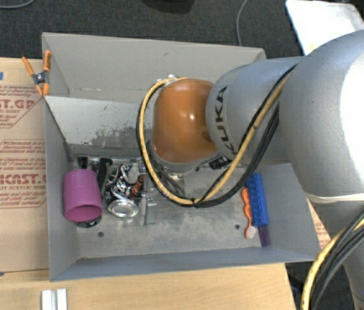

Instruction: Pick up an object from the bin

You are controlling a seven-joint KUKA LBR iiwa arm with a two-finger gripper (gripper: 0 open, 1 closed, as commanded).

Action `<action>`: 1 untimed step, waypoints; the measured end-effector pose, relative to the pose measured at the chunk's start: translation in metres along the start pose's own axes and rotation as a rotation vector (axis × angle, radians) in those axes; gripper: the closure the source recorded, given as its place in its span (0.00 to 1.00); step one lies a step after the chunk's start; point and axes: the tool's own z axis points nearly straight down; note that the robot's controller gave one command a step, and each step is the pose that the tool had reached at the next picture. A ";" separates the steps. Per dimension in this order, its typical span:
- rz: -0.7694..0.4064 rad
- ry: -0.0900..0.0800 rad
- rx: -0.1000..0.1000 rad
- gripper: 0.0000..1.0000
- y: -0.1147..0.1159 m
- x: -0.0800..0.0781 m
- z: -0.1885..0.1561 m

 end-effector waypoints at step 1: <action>-0.239 -0.001 0.001 0.00 -0.001 -0.008 0.007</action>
Offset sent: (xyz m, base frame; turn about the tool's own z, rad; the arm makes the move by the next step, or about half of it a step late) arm 0.0139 0.0097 -0.0480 -0.3708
